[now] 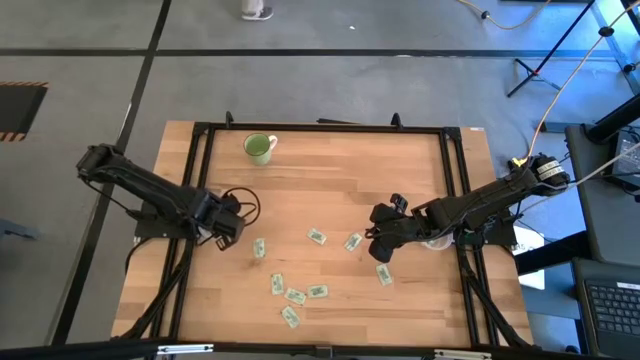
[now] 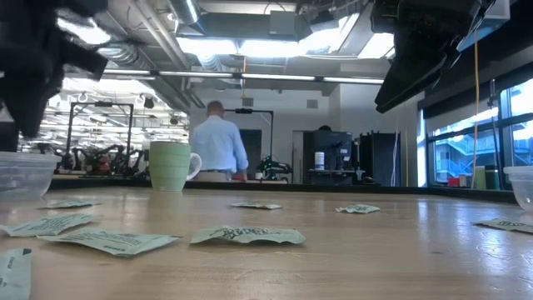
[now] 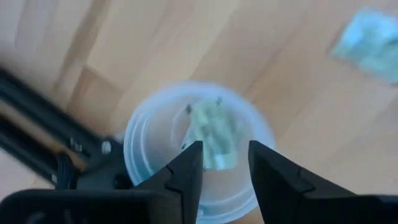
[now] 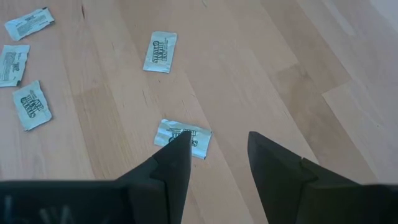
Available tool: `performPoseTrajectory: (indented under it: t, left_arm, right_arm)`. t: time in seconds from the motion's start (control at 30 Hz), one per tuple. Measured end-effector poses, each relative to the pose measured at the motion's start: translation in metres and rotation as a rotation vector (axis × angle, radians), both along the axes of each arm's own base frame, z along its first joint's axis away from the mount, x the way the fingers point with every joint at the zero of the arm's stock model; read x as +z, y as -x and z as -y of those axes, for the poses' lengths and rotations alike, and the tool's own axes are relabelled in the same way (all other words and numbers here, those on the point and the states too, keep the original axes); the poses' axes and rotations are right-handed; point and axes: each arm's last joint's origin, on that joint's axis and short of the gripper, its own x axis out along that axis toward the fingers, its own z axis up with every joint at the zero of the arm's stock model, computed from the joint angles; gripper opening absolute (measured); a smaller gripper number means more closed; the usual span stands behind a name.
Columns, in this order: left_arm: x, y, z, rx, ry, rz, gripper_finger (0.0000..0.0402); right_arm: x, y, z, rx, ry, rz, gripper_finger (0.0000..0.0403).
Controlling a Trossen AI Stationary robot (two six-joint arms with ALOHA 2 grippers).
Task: Pick and place items into bin
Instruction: Put the white stevia packet into the left transparent bin
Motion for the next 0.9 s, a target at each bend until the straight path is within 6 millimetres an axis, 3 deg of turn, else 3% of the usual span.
performPoseTrajectory:
  t: [0.17, 0.37, 0.73, 0.9]
  left_arm:
    - [0.015, -0.016, 0.003, -0.119, -0.027, 0.162, 0.0118]
    - [0.013, -0.039, 0.006, -0.248, 0.084, 0.284, 0.0115]
    - [-0.039, -0.08, 0.013, -0.506, 0.098, 0.11, 0.0111]
    - [-0.055, -0.085, 0.016, -0.529, 0.114, 0.045, 0.0109]
  right_arm:
    - [0.0, 0.0, 0.0, 0.0, 0.001, -0.001, 0.0161]
    - [0.0, -0.001, 0.004, -0.013, 0.001, -0.003, 0.0161]
    - [0.0, -0.002, 0.009, -0.013, 0.019, -0.015, 0.0161]
    - [0.0, -0.002, 0.009, -0.017, 0.016, -0.013, 0.0161]
